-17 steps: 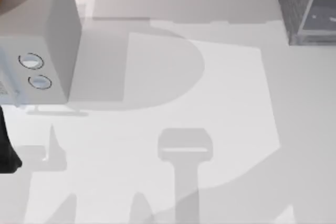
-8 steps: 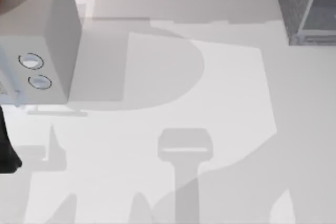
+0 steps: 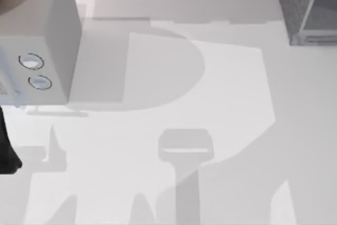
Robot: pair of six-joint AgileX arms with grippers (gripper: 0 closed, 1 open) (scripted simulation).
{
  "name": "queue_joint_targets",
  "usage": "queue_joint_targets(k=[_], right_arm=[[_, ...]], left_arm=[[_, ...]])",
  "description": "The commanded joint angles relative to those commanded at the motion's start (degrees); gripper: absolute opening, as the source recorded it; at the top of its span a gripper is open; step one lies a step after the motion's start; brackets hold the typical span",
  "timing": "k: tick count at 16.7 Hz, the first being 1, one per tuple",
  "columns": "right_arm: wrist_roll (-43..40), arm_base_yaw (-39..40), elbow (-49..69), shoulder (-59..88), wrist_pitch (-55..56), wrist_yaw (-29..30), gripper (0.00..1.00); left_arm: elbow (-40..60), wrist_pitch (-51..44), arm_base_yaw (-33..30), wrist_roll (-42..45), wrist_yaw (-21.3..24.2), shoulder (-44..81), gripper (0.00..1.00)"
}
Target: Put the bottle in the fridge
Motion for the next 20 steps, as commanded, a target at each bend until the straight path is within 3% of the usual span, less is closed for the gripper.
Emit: queue_joint_targets(k=[2, 15, 20], right_arm=[[0.0, 0.0, 0.0, 0.0, 0.0, 0.0, 0.01], [0.0, 0.0, 0.0, 0.0, 0.0, 0.0, 0.98], [0.0, 0.0, 0.0, 0.0, 0.0, 0.0, 1.0]], left_arm=[[0.0, 0.0, 0.0, 0.0, 0.0, 0.0, 1.0], [0.0, 0.0, 0.0, 0.0, 0.0, 0.0, 1.0], [0.0, 0.0, 0.0, 0.0, 0.0, 0.0, 1.0]])
